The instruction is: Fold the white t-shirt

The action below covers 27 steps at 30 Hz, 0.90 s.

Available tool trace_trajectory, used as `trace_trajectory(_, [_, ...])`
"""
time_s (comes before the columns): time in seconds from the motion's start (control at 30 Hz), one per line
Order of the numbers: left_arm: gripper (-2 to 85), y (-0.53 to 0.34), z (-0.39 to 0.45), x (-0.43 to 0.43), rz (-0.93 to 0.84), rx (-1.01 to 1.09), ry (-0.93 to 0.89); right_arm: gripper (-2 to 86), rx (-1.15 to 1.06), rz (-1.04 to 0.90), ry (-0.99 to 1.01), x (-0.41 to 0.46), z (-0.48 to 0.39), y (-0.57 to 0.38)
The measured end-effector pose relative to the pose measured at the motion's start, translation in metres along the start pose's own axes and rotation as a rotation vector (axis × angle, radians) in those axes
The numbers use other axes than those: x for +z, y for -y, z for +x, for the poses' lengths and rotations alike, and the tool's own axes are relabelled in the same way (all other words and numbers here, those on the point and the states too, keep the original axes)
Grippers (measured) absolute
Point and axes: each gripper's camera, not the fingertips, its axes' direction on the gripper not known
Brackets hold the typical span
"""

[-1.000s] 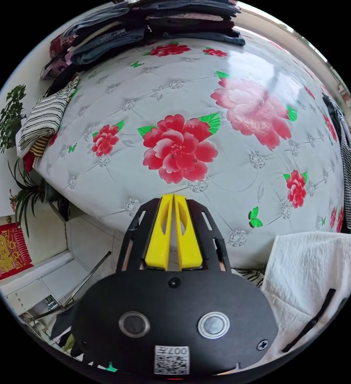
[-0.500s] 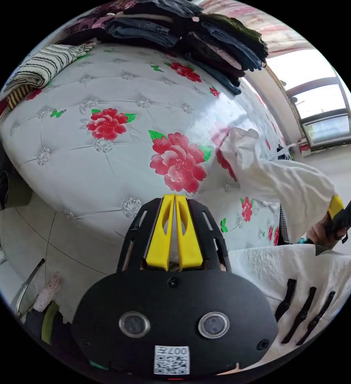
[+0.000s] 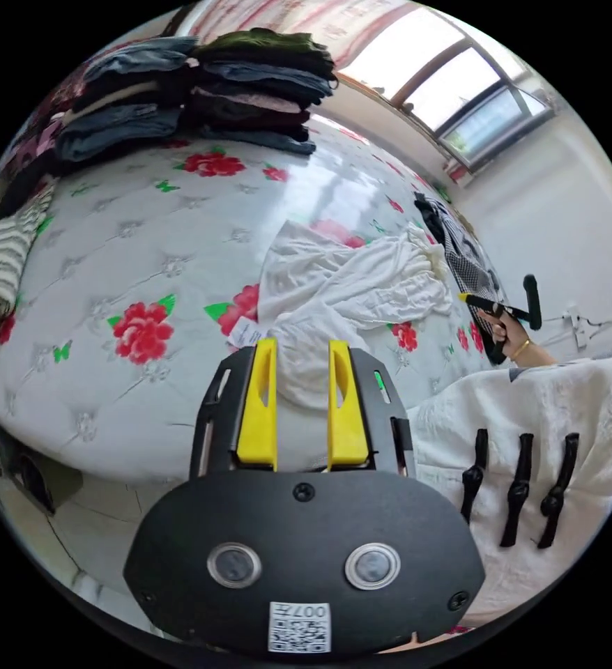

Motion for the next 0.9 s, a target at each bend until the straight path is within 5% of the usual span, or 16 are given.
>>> trace_trajectory(0.13, [6.8, 0.023, 0.011, 0.072, -0.205, 0.068, 0.014, 6.5, 0.078, -0.063, -0.033, 0.037, 0.013, 0.011])
trace_trajectory(0.2, [5.1, 0.023, 0.012, 0.074, -0.157, 0.116, 0.082, 5.3, 0.106, -0.183, 0.006, 0.067, 0.013, 0.010])
trace_trajectory(0.33, [3.7, 0.021, -0.002, 0.057, -0.184, 0.165, 0.118, 0.7, 0.122, -0.112, -0.036, 0.064, 0.000, -0.017])
trace_trajectory(0.6, [1.5, -0.024, -0.057, -0.087, 0.235, 0.055, -0.127, -0.2, 0.130, 0.416, 0.164, -0.083, 0.002, -0.108])
trace_trajectory(0.9, [1.0, -0.050, -0.007, -0.241, 0.666, 0.370, -0.211, -0.3, -0.081, 1.026, 0.121, -0.276, -0.032, -0.173])
